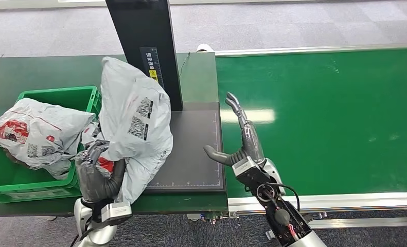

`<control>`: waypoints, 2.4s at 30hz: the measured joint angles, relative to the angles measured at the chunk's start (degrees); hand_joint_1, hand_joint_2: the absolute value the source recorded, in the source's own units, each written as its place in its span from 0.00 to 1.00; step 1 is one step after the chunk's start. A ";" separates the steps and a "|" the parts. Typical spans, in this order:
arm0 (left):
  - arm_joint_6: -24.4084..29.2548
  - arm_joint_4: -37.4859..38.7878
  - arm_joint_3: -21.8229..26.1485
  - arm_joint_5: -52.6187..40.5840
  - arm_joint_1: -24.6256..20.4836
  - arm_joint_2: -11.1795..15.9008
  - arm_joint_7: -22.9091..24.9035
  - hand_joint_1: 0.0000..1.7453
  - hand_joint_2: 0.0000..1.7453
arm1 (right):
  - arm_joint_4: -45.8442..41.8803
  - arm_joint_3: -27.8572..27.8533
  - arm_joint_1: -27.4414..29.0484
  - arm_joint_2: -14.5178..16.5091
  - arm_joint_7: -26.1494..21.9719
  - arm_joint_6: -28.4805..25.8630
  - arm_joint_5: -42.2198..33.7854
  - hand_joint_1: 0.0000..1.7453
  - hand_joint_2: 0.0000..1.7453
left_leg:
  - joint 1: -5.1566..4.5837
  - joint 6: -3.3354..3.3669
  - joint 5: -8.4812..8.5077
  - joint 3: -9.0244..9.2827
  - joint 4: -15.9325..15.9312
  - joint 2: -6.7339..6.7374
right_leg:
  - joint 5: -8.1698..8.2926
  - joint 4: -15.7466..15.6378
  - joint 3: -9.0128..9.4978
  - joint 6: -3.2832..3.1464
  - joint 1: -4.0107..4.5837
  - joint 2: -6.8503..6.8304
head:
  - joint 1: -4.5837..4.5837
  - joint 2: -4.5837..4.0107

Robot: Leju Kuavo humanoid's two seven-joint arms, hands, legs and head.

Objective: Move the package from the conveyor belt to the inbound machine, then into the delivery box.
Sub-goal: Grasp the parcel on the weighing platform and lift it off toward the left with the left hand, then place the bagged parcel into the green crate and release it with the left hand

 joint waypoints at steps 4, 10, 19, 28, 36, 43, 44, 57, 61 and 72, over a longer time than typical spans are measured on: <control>0.10 -6.81 0.43 -1.21 0.65 -0.75 -0.01 1.00 1.00 | 3.16 0.35 -1.01 0.73 0.00 1.45 2.06 0.00 1.00 | 0.00 0.00 0.00 -0.01 0.00 -0.02 | 0.00 0.00 0.00 0.00 0.00 -0.01 | -0.01 0.00; 0.15 -12.04 1.15 -2.84 0.44 -1.53 -0.01 1.00 1.00 | 5.44 0.83 -1.88 1.56 0.00 1.83 2.06 0.00 1.00 | 0.00 0.00 0.00 0.00 0.00 -0.03 | 0.00 0.00 0.00 0.00 0.00 -0.01 | 0.00 0.00; 0.15 -14.39 1.94 -3.19 0.08 -1.85 -0.01 1.00 1.00 | 6.47 1.02 -2.07 1.88 0.00 1.81 1.83 0.00 1.00 | 0.00 0.00 0.00 0.00 0.00 -0.03 | 0.00 0.00 0.00 0.00 0.00 -0.01 | 0.00 0.00; 0.15 -16.30 3.54 -7.11 -1.60 -1.84 0.00 1.00 1.00 | 6.68 1.19 -2.05 1.79 0.00 1.61 1.36 0.00 1.00 | 0.00 0.00 0.01 0.02 0.00 -0.02 | 0.00 0.00 0.00 0.00 0.00 -0.01 | 0.00 0.00; 0.15 -10.99 11.11 -9.89 -8.72 -0.98 0.03 1.00 1.00 | 6.68 1.21 -1.78 1.32 0.00 1.58 2.26 0.00 1.00 | 0.00 0.01 0.03 0.04 0.00 -0.02 | 0.02 0.00 0.01 0.00 0.00 0.00 | 0.01 0.00; 0.15 4.02 24.49 -29.73 -16.51 0.18 8.32 1.00 1.00 | 6.67 0.23 -1.01 1.00 0.00 1.21 3.48 0.00 1.00 | 0.00 0.01 0.04 0.06 0.00 0.11 | 0.04 0.02 -0.03 -0.02 0.00 0.04 | 0.00 0.00; 0.15 5.70 25.94 -31.09 -17.16 0.36 10.77 1.00 1.00 | 6.66 0.01 -0.85 0.96 0.00 1.20 3.71 0.00 1.00 | 0.00 0.01 0.04 0.06 0.00 0.11 | 0.04 0.02 -0.04 -0.02 0.00 0.05 | -0.01 0.00; 0.31 12.72 48.73 -30.20 -22.09 2.92 6.50 1.00 1.00 | 6.13 -2.43 0.50 1.41 0.37 4.04 7.39 0.00 1.00 | 0.01 0.01 0.04 -0.01 0.00 0.13 | 0.04 0.03 -0.14 -0.03 0.02 0.11 | 0.01 0.00; 0.33 12.41 53.28 -29.91 -22.57 2.45 4.37 1.00 1.00 | 6.13 -2.63 0.51 1.71 0.37 4.14 7.40 0.00 1.00 | 0.01 0.01 0.04 -0.01 0.00 0.14 | 0.04 0.03 -0.11 -0.03 0.02 0.11 | 0.02 0.00; 0.04 13.70 59.35 -37.04 -24.01 -0.01 3.98 1.00 1.00 | 6.13 -2.69 0.49 2.51 0.31 4.57 8.35 0.00 1.00 | 0.00 0.01 0.04 0.00 0.01 0.11 | 0.04 0.02 -0.14 -0.03 0.01 0.08 | 0.01 0.00</control>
